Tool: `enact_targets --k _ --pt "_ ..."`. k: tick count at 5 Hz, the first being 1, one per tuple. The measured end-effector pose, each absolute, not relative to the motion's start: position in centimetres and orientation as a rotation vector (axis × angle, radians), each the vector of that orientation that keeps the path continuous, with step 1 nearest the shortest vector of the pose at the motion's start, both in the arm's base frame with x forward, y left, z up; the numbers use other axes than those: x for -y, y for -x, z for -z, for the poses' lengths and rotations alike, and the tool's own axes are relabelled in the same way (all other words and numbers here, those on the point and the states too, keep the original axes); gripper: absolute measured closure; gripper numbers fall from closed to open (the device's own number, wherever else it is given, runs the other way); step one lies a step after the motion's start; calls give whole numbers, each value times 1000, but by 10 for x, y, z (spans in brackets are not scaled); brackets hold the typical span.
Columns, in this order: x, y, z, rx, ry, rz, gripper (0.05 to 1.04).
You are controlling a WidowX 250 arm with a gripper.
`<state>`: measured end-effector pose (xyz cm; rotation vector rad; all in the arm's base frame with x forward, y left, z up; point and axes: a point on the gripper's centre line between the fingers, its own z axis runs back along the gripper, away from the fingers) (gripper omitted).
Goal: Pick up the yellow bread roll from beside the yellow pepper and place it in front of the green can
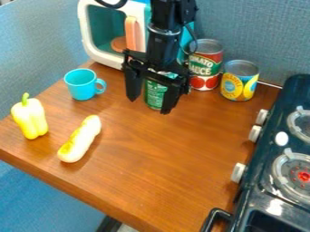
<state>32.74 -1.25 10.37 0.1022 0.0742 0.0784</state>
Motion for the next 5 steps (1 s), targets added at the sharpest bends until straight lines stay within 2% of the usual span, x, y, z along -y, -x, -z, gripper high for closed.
enact_targets --k 1,2,3,4,5 --pt "12 -325 -92 -105 -104 -78 82" --pt "6 -311 -65 -122 -78 -100 82" --pt "-10 -305 -68 -103 -66 -116 82" --pt "-20 -300 -64 -121 -58 -39 82" --pt "-34 -297 -50 -151 -77 -74 82"
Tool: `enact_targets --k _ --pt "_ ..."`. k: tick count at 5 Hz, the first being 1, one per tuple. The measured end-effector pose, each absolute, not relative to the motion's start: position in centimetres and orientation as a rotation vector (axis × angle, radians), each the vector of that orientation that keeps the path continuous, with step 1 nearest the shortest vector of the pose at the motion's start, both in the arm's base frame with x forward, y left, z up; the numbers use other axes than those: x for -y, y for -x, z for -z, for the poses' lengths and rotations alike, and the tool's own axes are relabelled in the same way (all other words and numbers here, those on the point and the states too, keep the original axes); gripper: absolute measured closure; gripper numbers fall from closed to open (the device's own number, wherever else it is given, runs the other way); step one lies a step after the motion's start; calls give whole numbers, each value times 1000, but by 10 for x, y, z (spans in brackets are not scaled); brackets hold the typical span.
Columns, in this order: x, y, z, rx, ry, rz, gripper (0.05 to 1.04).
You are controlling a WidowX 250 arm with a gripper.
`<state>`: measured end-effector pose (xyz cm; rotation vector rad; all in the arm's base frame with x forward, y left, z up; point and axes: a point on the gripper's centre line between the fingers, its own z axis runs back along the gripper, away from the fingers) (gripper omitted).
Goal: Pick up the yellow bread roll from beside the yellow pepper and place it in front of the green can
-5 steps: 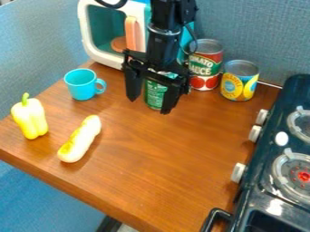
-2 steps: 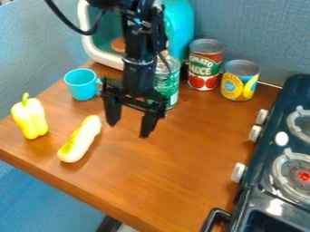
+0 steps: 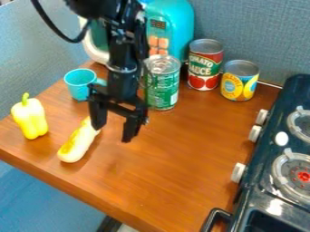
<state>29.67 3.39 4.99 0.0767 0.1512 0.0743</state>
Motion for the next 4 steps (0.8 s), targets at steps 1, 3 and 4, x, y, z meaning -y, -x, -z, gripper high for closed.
enact_targets --k 1,3,4 --pt "-38 -295 -47 -162 -105 -104 82" --pt "-62 -283 -45 -175 -104 -227 82" --pt "-77 -279 -56 -153 -90 -244 82"
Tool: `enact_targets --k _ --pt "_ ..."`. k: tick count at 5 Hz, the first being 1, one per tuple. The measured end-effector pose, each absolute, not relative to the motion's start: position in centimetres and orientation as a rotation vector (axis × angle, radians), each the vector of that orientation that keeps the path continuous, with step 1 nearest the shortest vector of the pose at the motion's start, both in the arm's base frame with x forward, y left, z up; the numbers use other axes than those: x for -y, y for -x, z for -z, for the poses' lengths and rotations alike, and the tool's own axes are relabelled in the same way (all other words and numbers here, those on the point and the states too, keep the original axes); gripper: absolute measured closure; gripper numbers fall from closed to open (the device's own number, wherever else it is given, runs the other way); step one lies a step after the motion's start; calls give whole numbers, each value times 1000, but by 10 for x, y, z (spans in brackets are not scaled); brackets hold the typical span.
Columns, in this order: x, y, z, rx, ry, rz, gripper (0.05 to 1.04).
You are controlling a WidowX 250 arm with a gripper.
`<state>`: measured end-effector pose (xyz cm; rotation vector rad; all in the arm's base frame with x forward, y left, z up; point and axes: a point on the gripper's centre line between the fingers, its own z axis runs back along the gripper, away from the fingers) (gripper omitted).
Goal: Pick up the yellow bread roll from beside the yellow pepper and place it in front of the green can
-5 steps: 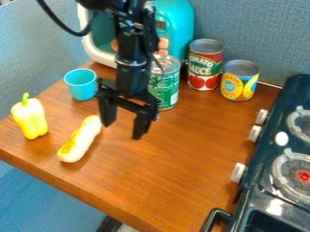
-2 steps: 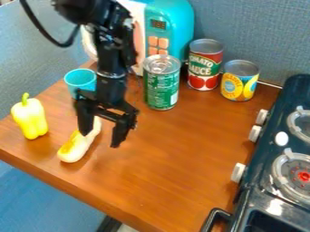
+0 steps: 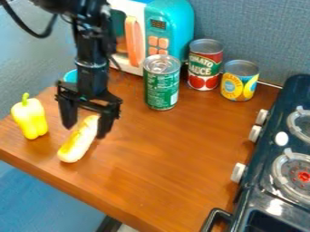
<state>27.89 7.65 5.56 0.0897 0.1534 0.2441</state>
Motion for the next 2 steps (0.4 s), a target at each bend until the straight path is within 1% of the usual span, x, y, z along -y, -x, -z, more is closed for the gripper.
enact_targets --k 2 --pt "-90 -272 -54 -164 -78 -266 82"
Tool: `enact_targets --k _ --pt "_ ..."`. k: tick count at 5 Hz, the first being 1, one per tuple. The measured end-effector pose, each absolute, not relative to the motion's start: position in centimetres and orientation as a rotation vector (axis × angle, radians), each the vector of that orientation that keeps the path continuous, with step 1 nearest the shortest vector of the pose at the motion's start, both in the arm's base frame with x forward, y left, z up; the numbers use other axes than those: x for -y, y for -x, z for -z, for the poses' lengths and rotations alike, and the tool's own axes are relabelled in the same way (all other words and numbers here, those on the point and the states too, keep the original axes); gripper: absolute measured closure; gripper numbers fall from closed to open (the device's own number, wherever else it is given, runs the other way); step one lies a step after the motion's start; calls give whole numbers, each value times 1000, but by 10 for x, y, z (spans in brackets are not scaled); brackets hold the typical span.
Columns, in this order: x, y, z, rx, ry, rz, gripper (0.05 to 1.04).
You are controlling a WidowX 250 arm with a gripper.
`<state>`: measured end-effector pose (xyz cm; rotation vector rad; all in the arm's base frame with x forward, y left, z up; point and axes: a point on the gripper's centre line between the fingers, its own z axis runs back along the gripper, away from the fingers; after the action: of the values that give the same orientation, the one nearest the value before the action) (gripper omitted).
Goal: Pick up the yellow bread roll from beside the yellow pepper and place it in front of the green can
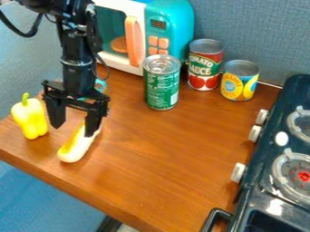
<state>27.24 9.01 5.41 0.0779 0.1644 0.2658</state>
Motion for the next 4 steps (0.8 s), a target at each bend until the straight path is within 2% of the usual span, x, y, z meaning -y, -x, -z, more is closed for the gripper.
enact_targets --k 1,3,4 --pt "-93 -276 -49 -115 -24 -248 82" --pt "-89 -284 -29 -104 22 -215 82" --pt "-90 -285 -18 -135 21 -207 82"
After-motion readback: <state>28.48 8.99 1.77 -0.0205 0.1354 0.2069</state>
